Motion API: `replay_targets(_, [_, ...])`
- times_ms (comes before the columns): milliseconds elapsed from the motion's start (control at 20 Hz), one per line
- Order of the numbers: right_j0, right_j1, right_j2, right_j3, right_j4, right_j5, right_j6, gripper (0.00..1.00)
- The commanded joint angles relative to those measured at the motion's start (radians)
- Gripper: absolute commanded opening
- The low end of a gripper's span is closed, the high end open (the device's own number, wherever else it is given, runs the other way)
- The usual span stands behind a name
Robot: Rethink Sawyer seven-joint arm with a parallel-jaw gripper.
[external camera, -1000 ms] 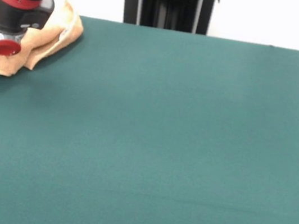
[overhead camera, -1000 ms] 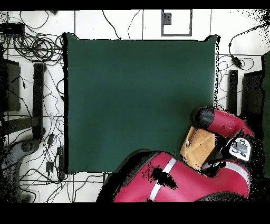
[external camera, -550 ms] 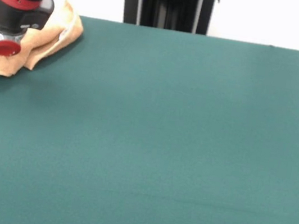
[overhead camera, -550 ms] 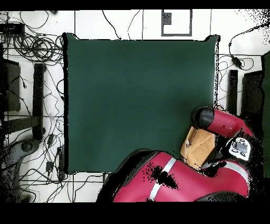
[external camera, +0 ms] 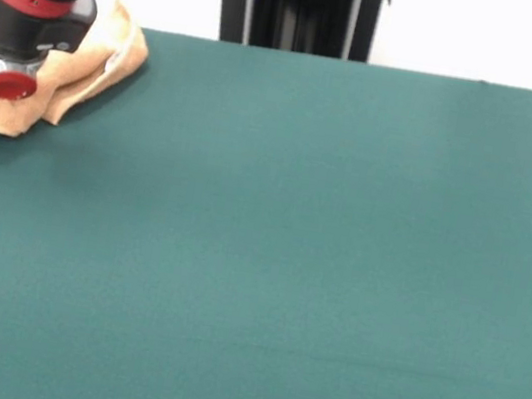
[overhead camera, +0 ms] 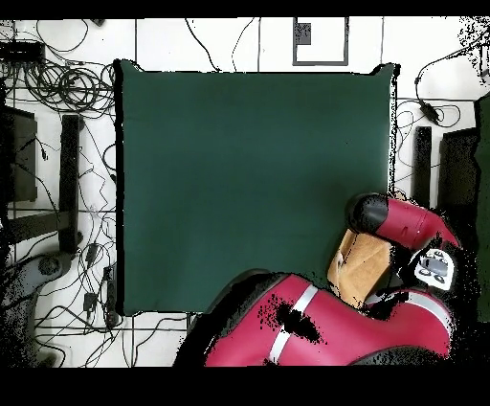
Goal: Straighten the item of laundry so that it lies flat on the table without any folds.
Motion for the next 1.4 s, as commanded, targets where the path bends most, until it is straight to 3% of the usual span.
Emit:
replay_targets(50, [0.052, 0.045, 0.072, -0.021, 0.017, 0.097, 0.066, 0.00])
replay_targets(150, [0.075, 0.054, 0.033, -0.034, 0.017, 0.116, 0.094, 0.00])
replay_targets(450, [0.069, 0.049, 0.039, -0.031, 0.021, 0.107, 0.087, 0.00])
replay_targets(500, [0.065, 0.045, 0.045, -0.026, 0.024, 0.094, 0.087, 1.00])
replay_targets(1150, [0.072, 0.034, 0.086, 0.006, 0.098, 0.102, 0.149, 1.00])
replay_targets(1250, [0.080, 0.039, 0.078, 0.005, 0.107, 0.096, 0.160, 1.00])
replay_targets(1400, [0.137, 0.082, -0.012, -0.032, 0.092, 0.077, 0.207, 1.00])
